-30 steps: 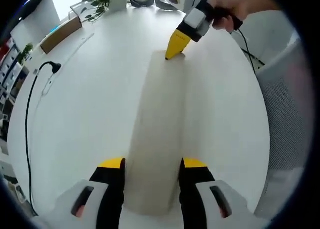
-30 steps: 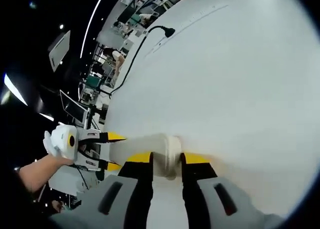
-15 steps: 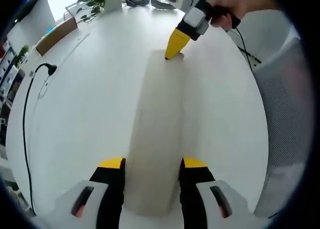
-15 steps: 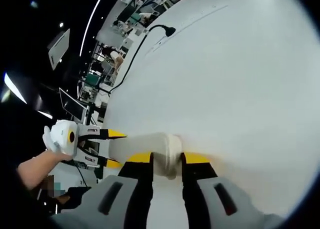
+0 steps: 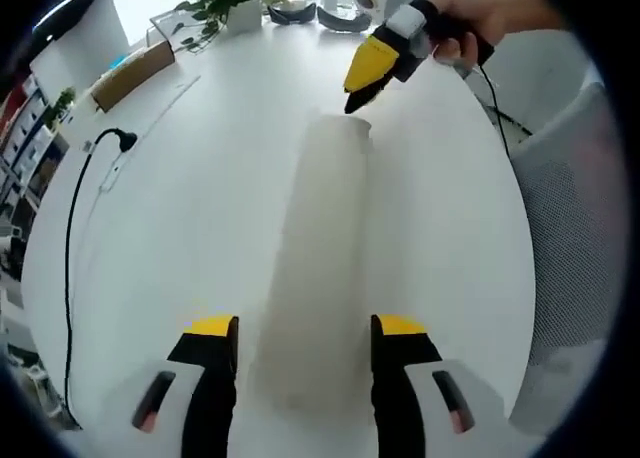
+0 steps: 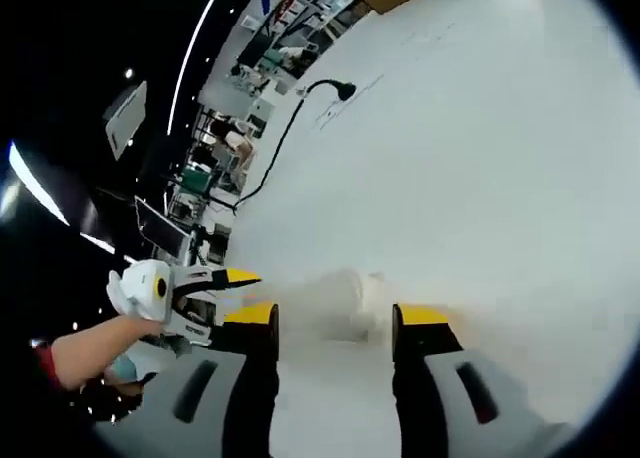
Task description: Arrange the utensils inside the cutlery case until each visible utensil rests in its matching compartment.
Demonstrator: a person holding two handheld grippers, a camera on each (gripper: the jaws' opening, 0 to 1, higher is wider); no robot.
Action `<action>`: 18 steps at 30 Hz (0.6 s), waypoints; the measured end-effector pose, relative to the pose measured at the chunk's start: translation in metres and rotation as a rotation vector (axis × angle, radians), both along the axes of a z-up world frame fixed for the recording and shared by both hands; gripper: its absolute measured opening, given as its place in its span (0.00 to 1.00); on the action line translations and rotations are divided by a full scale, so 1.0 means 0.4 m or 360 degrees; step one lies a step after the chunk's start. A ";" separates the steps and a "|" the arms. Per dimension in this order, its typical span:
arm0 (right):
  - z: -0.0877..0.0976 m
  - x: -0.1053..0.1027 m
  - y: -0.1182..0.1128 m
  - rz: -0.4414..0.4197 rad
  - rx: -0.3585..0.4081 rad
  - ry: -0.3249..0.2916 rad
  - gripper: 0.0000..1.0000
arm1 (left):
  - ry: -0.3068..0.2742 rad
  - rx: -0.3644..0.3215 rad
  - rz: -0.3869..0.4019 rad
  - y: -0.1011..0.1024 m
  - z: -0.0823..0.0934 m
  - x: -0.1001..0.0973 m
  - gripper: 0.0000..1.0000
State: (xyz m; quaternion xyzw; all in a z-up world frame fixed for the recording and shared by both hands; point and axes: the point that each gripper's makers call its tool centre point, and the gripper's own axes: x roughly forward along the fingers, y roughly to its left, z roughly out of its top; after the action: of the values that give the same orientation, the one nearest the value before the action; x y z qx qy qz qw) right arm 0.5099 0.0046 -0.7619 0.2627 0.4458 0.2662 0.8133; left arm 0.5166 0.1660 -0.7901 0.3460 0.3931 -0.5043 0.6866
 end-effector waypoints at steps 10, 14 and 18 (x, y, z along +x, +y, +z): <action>0.158 -0.061 -0.013 0.0306 -0.0430 -0.0556 0.49 | -0.0147 -0.0209 0.0295 0.060 0.152 -0.074 0.70; 0.248 -0.120 -0.001 0.0395 -0.0482 -0.0810 0.53 | -0.0119 -0.0560 0.0549 0.059 0.239 -0.147 0.71; 0.306 -0.169 -0.005 0.0430 -0.0555 -0.0961 0.59 | -0.0170 -0.0654 0.0588 0.080 0.301 -0.234 0.73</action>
State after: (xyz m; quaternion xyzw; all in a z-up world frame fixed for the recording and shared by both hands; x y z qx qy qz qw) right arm 0.4422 0.0026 -0.6396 -0.0314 0.2552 0.3566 0.8982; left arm 0.4231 0.1982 -0.6696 0.1481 0.3023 -0.4207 0.8424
